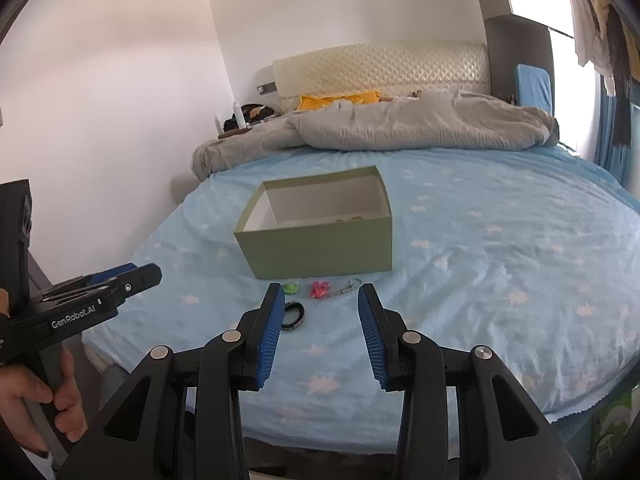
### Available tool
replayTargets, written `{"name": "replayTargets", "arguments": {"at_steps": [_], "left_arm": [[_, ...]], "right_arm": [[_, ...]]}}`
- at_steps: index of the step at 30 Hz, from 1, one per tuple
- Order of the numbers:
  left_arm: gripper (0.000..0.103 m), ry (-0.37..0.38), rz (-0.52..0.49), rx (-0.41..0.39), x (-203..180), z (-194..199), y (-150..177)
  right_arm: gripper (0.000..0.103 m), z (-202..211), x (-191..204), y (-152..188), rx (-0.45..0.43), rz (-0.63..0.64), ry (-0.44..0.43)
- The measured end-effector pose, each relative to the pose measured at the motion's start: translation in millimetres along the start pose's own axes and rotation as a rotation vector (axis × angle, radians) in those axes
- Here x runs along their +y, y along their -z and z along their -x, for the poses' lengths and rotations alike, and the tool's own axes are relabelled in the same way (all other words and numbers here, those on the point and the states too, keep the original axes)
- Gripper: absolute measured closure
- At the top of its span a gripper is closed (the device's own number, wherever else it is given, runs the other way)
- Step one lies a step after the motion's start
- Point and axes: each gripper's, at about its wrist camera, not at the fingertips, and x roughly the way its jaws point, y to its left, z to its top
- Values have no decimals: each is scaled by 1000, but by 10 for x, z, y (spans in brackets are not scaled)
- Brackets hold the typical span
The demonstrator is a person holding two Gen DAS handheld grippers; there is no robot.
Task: Organize jewelry
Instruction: 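Grasp the black-and-white patterned bangle with the left tool while the right tool reaches the silver keyring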
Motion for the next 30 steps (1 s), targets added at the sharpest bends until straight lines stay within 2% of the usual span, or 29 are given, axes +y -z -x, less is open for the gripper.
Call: {"name": "replayTargets", "arguments": {"at_steps": [12, 25, 30], "left_arm": [[54, 33, 26, 93, -12, -666, 215], [55, 101, 59, 130, 58, -1397, 324], [58, 113, 64, 161, 80, -1608, 387]], "right_arm": [[67, -584, -251, 206, 107, -53, 14], [67, -1381, -321, 274, 141, -44, 0], [67, -1627, -307, 262, 153, -44, 5]]}}
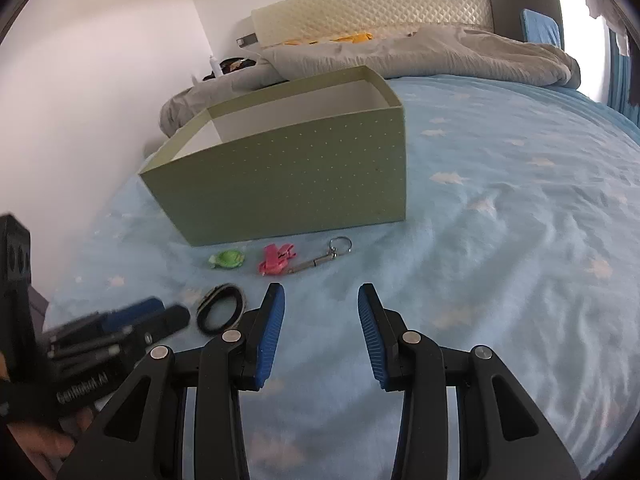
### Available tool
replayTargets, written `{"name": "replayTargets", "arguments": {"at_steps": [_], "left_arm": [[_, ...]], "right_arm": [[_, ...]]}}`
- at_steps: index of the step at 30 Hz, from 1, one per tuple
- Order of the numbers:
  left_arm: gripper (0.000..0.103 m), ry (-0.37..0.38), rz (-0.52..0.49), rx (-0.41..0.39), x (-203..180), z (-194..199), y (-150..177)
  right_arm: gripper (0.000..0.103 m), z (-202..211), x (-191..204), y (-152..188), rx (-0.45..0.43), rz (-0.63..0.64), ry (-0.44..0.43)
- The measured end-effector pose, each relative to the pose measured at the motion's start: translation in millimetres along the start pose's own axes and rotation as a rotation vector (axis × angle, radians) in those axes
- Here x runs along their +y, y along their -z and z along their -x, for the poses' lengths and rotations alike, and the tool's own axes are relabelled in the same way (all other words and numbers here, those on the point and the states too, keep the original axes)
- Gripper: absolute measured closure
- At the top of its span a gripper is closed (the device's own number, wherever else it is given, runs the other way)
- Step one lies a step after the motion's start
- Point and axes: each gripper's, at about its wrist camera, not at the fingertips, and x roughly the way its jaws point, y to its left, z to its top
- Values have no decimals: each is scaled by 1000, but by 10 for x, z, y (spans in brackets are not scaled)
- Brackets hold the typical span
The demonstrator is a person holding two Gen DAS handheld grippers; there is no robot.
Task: Organize jewelry
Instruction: 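Grasp the black-and-white patterned bangle with the left tool while the right tool reaches the silver keyring, then close the right tool on the silver keyring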
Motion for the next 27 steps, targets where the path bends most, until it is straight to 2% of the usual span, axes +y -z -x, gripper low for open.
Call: {"name": "replayTargets", "arguments": {"at_steps": [8, 11, 14, 19, 24, 27], "left_arm": [[69, 27, 3, 23, 59, -169, -28], [70, 50, 2, 40, 91, -221, -51], [71, 34, -32, 43, 64, -243, -41], [93, 24, -5, 48, 150, -290, -80], [96, 31, 3, 56, 182, -317, -108], [96, 29, 0, 55, 180, -324, -138]], "right_arm": [[67, -349, 29, -59, 49, -16, 13], [67, -431, 23, -107, 54, -28, 12], [67, -514, 40, -139, 62, -26, 21], [68, -685, 46, -162, 112, -36, 50], [68, -751, 64, -194, 136, -42, 64], [77, -806, 66, -235, 142, -47, 82]]}}
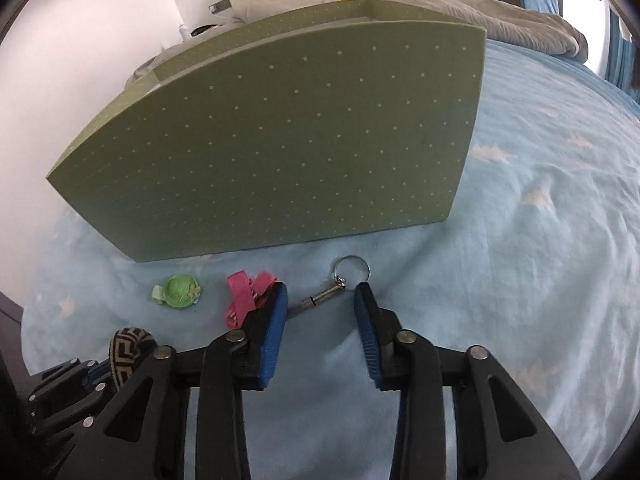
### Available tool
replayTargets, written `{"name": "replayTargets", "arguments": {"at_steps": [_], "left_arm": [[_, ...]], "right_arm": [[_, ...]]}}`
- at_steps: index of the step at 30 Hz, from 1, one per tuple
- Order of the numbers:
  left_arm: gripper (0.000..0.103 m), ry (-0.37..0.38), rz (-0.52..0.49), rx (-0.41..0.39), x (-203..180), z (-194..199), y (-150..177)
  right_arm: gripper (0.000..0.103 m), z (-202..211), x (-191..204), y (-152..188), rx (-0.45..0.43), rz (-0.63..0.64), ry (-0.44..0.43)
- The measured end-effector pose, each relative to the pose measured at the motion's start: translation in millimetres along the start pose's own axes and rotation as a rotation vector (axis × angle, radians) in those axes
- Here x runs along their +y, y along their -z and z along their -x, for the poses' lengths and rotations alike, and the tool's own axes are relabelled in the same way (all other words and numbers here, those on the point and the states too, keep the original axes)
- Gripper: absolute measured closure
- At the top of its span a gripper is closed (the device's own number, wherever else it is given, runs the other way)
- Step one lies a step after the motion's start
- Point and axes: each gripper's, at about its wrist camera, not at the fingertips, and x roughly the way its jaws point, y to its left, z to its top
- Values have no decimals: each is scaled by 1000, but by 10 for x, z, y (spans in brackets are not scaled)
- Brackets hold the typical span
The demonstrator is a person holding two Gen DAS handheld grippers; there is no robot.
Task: Organize jewelry
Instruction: 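Close the right tool on the silver keyring, then carry the bangle and keyring with both tools into the green box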
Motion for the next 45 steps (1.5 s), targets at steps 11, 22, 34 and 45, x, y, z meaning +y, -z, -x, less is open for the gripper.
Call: {"name": "replayTargets", "arguments": {"at_steps": [11, 22, 34, 45], "left_arm": [[96, -13, 0, -16, 81, 46, -42], [96, -37, -5, -37, 19, 235, -90], [96, -81, -17, -43, -43, 533, -92], [96, -96, -14, -42, -104, 780, -259]], "right_arm": [[100, 49, -15, 9, -10, 10, 1], [101, 533, 21, 114, -85, 38, -18], [101, 1045, 148, 164, -146, 82, -29], [101, 1453, 298, 19, -202, 132, -60]]}}
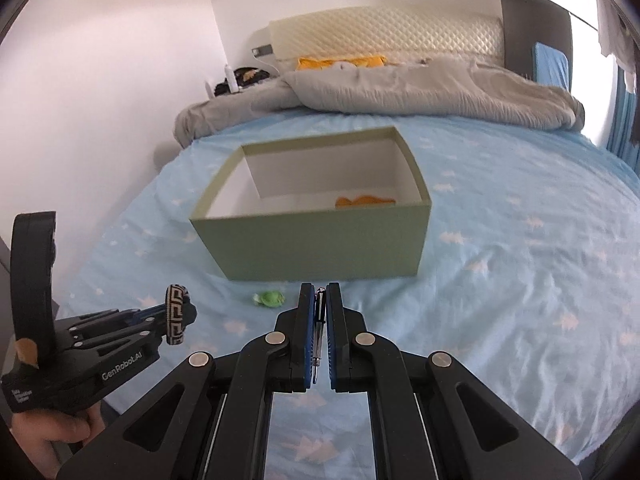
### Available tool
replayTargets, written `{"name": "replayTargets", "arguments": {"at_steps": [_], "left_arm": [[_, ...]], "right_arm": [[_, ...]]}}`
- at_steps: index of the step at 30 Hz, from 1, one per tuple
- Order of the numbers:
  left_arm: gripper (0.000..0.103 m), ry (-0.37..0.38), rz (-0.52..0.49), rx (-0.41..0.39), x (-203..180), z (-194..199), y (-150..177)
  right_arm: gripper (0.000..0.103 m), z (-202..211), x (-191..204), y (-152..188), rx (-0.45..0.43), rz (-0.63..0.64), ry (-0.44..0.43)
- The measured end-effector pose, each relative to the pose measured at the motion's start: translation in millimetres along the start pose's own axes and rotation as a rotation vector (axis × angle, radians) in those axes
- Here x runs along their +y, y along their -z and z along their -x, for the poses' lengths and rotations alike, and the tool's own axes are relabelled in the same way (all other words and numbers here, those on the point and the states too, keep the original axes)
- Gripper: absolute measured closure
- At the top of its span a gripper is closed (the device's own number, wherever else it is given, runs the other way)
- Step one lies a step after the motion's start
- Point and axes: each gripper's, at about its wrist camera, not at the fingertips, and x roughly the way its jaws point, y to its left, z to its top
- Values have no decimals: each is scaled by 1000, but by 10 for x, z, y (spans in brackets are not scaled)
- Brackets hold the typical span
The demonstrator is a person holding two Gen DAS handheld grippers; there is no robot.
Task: Organize jewelry
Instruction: 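Carry the bangle and keyring with both tools into the green box, then open both tools to release the bangle and keyring in the box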
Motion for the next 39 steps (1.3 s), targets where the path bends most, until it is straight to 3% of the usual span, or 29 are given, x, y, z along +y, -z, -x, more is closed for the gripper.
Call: {"name": "replayTargets", "arguments": {"at_steps": [9, 21, 30, 39], "left_arm": [[96, -15, -18, -44, -48, 78, -413], [96, -26, -58, -74, -119, -192, -1049], [96, -46, -50, -11, -40, -617, -1233], [96, -28, -18, 31, 25, -748, -1276]], "right_arm": [[100, -87, 53, -327, -29, 26, -14], [100, -485, -27, -867, -54, 44, -12], [100, -1071, -207, -967, 58, 45, 0], [100, -1263, -295, -905, 121, 20, 2]]}}
